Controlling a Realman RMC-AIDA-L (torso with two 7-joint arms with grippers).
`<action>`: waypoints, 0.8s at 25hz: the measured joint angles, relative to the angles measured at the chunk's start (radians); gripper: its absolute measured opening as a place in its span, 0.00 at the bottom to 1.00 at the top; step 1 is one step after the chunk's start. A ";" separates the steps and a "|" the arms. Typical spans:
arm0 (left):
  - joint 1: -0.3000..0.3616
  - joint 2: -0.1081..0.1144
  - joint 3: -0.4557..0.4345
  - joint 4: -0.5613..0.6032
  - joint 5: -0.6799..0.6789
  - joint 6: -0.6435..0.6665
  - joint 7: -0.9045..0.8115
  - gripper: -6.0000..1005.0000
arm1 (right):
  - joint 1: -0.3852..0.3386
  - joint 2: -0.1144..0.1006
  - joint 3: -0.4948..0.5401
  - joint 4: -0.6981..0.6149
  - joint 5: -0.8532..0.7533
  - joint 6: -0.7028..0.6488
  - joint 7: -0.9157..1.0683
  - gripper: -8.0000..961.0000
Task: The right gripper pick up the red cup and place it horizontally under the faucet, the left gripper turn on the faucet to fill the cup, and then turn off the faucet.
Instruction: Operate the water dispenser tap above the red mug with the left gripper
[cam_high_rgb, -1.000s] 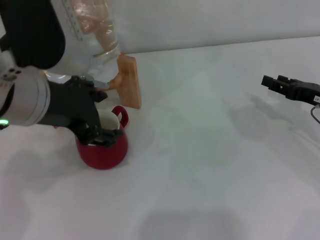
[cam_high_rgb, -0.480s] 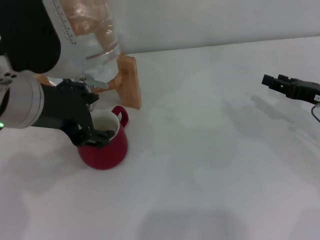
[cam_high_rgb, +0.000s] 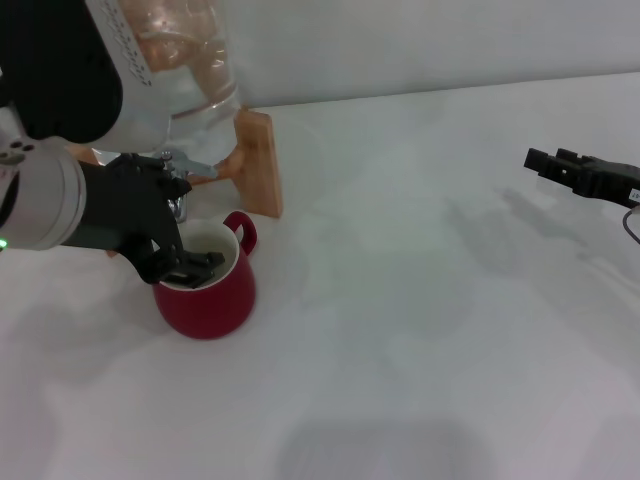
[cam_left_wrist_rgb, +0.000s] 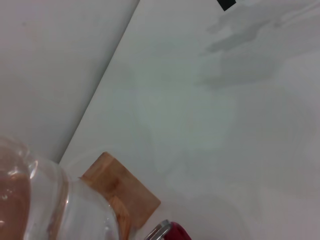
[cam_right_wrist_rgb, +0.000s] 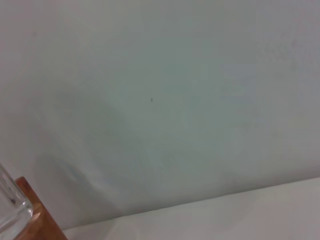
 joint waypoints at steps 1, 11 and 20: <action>0.000 0.000 0.000 -0.001 0.001 0.002 0.000 0.80 | 0.000 0.000 0.000 0.000 0.000 0.000 0.000 0.62; -0.005 0.000 0.000 -0.015 0.005 0.005 -0.001 0.80 | 0.002 0.000 0.002 0.000 0.000 0.000 0.000 0.62; -0.007 0.000 0.000 -0.016 0.008 0.013 -0.002 0.80 | 0.001 0.000 0.002 -0.003 -0.001 0.000 0.000 0.62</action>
